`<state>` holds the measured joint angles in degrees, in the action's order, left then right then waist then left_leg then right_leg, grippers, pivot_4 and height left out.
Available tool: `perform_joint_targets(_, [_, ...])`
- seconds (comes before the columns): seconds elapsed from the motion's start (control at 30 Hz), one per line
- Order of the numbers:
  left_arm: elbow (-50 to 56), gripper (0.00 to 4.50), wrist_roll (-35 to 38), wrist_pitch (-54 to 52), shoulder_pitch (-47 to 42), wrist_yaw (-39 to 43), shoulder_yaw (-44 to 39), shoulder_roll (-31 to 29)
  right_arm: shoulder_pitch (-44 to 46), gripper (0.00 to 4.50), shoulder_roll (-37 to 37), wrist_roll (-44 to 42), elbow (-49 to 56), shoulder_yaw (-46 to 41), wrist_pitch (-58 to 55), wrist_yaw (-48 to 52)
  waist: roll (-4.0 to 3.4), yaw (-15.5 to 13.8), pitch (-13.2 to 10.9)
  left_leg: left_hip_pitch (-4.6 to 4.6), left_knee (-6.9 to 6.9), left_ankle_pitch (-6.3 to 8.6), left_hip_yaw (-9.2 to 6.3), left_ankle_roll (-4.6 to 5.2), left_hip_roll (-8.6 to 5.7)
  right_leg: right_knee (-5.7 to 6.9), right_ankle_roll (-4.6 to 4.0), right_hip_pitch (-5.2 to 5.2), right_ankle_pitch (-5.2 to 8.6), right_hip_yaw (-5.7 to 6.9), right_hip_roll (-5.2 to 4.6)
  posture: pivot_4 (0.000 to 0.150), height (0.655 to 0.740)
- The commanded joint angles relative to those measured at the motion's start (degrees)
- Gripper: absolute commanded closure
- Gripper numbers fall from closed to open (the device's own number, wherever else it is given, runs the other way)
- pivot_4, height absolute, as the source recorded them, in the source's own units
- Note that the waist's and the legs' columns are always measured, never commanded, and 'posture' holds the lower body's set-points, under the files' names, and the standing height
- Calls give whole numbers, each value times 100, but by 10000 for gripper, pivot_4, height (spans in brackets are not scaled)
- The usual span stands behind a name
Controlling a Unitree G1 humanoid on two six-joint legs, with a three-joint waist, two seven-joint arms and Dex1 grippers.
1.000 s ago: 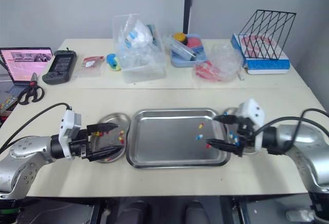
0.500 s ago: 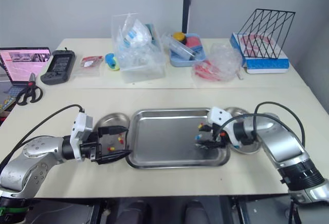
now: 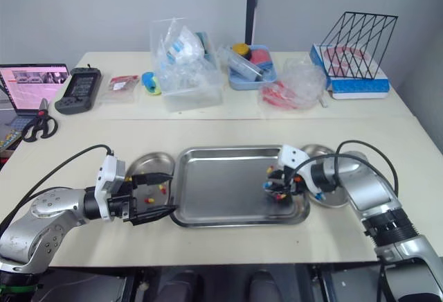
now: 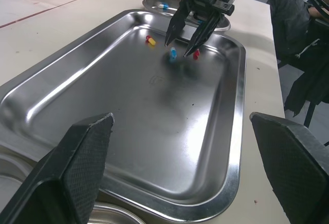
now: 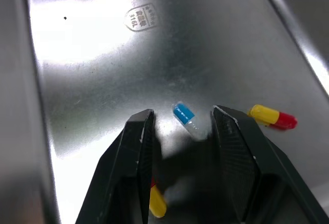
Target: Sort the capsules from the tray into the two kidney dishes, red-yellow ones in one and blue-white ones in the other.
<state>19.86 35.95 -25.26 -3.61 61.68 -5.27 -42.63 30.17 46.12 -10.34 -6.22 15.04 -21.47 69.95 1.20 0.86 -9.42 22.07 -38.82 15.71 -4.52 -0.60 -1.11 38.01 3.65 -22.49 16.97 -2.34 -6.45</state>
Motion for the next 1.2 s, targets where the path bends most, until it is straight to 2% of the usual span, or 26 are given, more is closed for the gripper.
perform_joint_targets(0.03, [219, 0, 82, 13, 24, -35, -138, -24, 69, 25639, -27, 69, -85, -59, 144, 59, 0, -7, 0, 1, 0, 0, 0, 0, -1, -1, 0, 0, 0, 0, -1, 1500, 7275])
perform_joint_targets(0.47, [299, 0, 120, -32, 68, -123, -163, -35, 82, 25639, -127, 356, -564, 46, 292, 100, 0, -6, 0, -9, -1, 0, 0, 0, -1, -1, 0, 11, 0, 1, -1, 1500, 7275])
perform_joint_targets(0.5, [311, 0, 128, -38, 78, -124, -174, -42, 73, 31006, -125, 368, -569, 53, 302, 115, 0, -5, 0, -9, -1, 0, 0, 0, -1, -1, 0, 12, 0, 2, -1, 1500, 7275])
perform_joint_targets(0.63, [330, 0, 140, -62, 87, -135, -197, -42, 56, 44355, -136, 406, -579, 61, 333, 141, 0, -4, 1, -13, -1, 0, -1, 0, 0, -1, 0, 14, 0, 1, -1, 1500, 7275])
perform_joint_targets(1.03, [379, 0, 179, -123, 100, -159, -222, -35, 71, 44792, -184, 286, -396, -85, 321, 125, 1, 2, 1, -14, -1, 0, -2, 0, 0, 0, 0, 15, 0, 1, 0, 1500, 7275])
perform_joint_targets(1.2, [387, 0, 197, -133, 102, -149, -234, -46, -40, 44792, -114, -127, 106, -569, 160, 52, 0, -8, 0, -8, -1, 0, -4, 0, 0, 0, 0, 9, 0, 0, -1, 1500, 7275])
